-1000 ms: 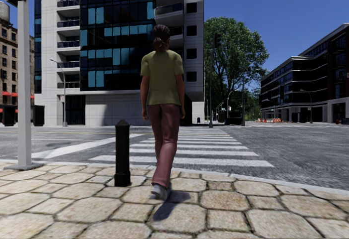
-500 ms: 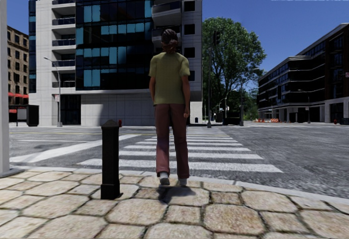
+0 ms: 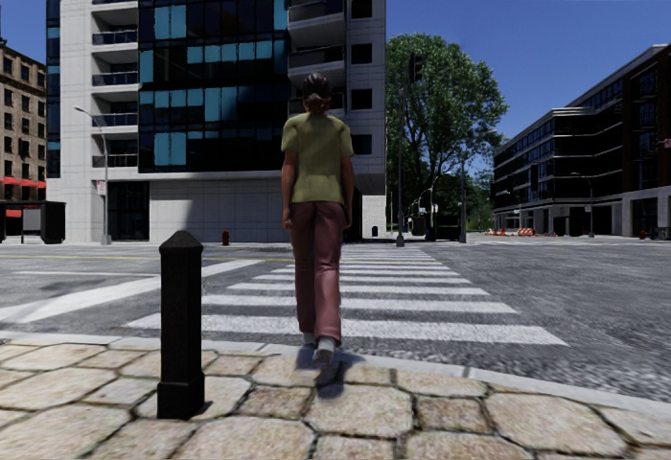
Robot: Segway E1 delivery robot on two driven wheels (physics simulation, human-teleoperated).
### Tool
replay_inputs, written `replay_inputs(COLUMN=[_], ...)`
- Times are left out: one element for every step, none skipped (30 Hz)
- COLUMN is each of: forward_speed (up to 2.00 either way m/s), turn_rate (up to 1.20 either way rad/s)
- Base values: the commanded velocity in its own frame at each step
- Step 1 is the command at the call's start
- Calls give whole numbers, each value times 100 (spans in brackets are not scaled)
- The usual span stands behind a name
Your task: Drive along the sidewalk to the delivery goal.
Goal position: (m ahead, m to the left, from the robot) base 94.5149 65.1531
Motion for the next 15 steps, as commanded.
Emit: replay_inputs(forward_speed=[69, 69, 69, 69, 69, 70, 70, 70, 70, 70, 71, 72, 72, 72, 72], turn_rate=[0, 0, -9, -18, -3, 0, 0, 0, 0, 0, 0, 0, 0, 0, 0])
